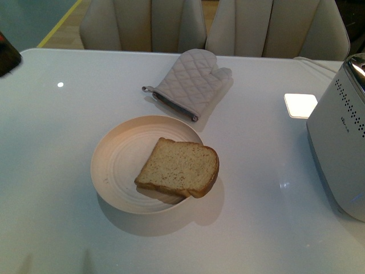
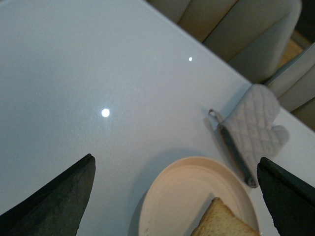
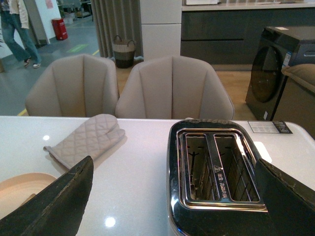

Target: Put bread into toaster

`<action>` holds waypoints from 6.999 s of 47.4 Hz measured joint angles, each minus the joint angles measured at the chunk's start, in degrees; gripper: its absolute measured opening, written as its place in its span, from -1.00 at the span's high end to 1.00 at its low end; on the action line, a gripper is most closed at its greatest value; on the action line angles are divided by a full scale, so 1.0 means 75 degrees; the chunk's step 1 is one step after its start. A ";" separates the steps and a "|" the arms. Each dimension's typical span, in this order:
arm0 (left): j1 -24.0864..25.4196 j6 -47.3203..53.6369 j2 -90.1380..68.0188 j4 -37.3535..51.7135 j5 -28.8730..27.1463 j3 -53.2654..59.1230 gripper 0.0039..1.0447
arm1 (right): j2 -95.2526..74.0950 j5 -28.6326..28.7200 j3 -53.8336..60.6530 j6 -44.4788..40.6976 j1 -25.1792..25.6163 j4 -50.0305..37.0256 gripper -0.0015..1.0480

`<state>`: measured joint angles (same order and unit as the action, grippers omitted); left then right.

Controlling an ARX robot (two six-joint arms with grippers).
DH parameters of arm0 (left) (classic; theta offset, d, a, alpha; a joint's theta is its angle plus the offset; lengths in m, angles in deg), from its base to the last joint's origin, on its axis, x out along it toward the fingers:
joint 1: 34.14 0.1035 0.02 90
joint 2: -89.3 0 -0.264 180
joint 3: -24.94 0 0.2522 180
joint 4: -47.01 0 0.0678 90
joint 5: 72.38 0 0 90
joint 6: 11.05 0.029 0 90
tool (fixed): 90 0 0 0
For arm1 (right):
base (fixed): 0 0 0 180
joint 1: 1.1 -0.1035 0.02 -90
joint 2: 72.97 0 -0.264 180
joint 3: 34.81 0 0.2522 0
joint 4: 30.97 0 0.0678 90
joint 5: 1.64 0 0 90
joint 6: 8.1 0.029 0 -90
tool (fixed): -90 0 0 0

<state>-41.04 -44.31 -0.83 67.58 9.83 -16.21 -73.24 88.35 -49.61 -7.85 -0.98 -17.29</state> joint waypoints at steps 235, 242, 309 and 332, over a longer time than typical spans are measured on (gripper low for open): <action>0.0892 0.4366 1.1975 -0.4572 0.1037 0.3561 -0.87 | -1.7247 0.2104 -0.6388 0.6499 -0.3244 -0.4261 0.95; 0.0892 0.4366 1.1975 -0.4572 0.1037 0.3561 -0.87 | -1.6996 0.2180 -0.6193 0.6659 -0.3159 -0.4348 0.95; 0.0892 0.4363 1.1975 -0.4572 0.1037 0.3561 -0.87 | -1.0066 -0.1078 -0.9926 -0.1894 0.0245 0.4919 0.95; 0.0892 0.4366 1.1975 -0.4572 0.1037 0.3561 -0.87 | -1.0491 -0.1638 -0.9267 -0.2416 0.0379 0.4873 0.95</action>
<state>-34.35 -11.56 88.98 33.29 17.61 10.50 -151.93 76.07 -119.11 -25.97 1.86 19.26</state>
